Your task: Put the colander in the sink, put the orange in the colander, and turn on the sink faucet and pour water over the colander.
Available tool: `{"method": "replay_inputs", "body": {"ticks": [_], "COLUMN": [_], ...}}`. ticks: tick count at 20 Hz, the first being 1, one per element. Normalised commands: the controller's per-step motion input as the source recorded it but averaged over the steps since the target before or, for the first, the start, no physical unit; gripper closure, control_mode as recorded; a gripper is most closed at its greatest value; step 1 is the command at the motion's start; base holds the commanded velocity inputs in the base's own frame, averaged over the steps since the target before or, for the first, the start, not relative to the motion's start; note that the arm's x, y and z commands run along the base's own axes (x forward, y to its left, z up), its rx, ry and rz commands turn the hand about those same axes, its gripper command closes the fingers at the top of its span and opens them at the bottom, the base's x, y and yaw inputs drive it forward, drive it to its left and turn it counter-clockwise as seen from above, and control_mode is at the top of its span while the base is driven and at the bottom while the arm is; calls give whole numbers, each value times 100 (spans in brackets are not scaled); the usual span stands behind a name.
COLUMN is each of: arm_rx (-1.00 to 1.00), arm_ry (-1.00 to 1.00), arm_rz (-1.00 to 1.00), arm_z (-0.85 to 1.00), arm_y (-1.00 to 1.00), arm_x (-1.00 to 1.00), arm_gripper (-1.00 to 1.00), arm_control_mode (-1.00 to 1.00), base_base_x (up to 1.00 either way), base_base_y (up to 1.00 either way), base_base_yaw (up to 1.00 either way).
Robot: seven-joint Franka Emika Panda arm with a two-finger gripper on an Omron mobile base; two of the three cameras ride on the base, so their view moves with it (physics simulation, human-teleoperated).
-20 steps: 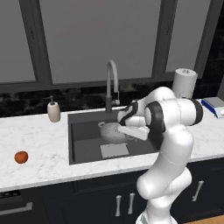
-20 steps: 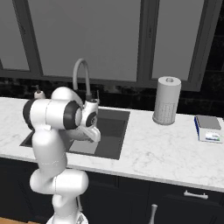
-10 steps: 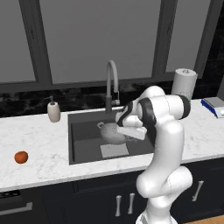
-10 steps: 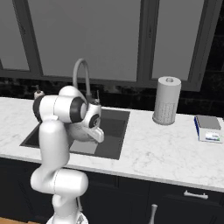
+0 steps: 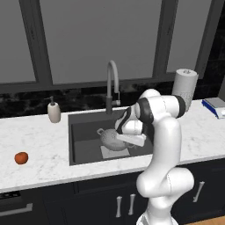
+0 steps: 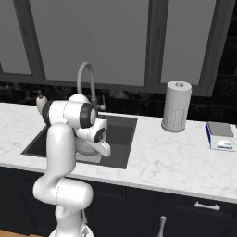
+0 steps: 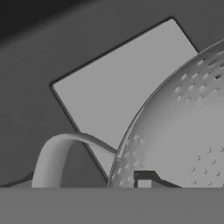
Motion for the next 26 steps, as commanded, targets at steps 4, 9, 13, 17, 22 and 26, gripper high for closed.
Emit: {"method": "replay_inputs", "body": {"ticks": [4, 9, 13, 17, 22, 26], "arm_rx": [0, 0, 0, 0, 0, 0], "arm_ry": [0, 0, 0, 0, 0, 0], "arm_rz": [0, 0, 0, 0, 0, 0], "arm_z": [-7, -22, -19, 0, 0, 2], "arm_y": [18, 17, 22, 4, 0, 0], "arm_x": [21, 25, 18, 2, 0, 0], "arm_gripper": [100, 100, 100, -100, -100, -100], "arm_control_mode": [-100, -100, -100, -100, -100, -100], "base_base_x": [0, 0, 0, 0, 0, 0], "base_base_y": [0, 0, 0, 0, 0, 0], "base_base_yaw": [0, 0, 0, 0, 0, 0]}}
